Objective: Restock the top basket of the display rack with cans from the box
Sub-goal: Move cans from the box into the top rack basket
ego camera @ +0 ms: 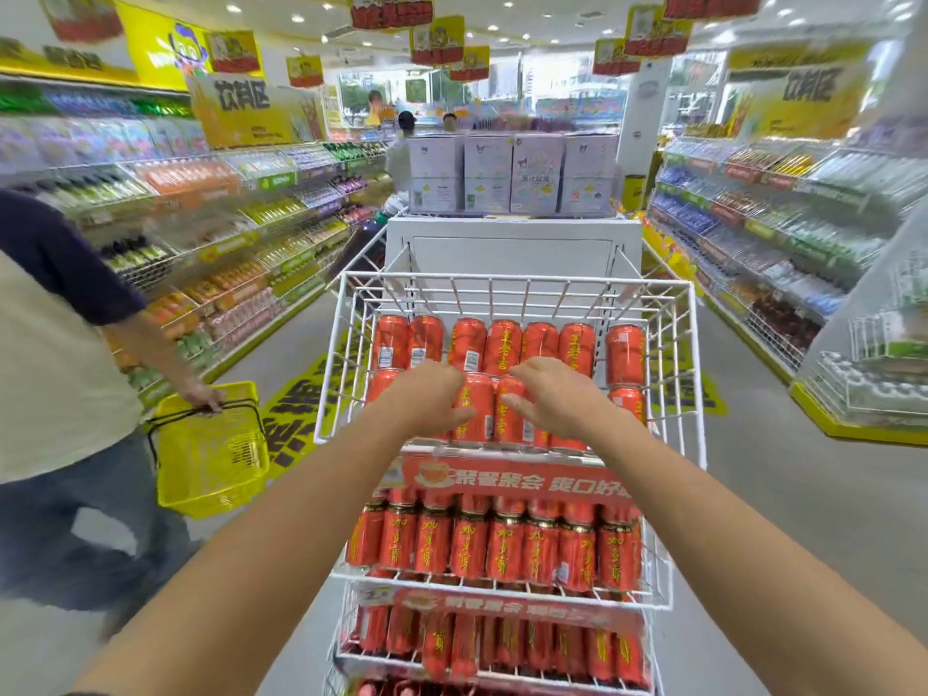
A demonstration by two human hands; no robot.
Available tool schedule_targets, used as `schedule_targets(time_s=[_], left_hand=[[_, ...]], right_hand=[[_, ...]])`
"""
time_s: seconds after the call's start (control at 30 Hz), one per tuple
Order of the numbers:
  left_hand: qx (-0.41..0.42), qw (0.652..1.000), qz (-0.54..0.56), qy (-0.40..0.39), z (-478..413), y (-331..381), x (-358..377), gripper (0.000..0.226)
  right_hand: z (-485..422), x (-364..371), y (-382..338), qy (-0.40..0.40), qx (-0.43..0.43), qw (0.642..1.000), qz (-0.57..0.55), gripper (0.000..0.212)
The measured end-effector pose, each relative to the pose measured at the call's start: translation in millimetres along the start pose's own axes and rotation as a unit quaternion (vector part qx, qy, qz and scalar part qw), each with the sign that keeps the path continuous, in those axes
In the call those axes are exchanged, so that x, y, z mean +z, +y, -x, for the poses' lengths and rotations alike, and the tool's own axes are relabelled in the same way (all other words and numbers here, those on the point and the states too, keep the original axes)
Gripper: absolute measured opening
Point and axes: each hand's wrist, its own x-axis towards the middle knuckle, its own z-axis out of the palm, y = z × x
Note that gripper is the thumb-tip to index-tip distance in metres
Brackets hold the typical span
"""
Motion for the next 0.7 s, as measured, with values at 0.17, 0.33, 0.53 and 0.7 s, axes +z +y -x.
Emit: schedule_targets(time_s=[0.17,0.33,0.53,0.7], left_hand=[[0.067,0.998,0.007,0.022,54,14,-13,0.044],[0.111,0.993,0.028,0.02,120,39,-10,0.045],[0.179,0.982,0.061,-0.002,168,75,11,0.041],[0.148,0.984,0.089,-0.044,186,73,53,0.033]], right_hand=[[70,-27,-49,0.007,0.03,0.999,0.045,0.058],[146,-36,-86,0.004,0.058,0.996,0.065,0.062],[223,-21,-87,-0.018,0.12,0.989,0.081,0.052],[238,23,-91,-0.071,0.131,0.986,0.074,0.055]])
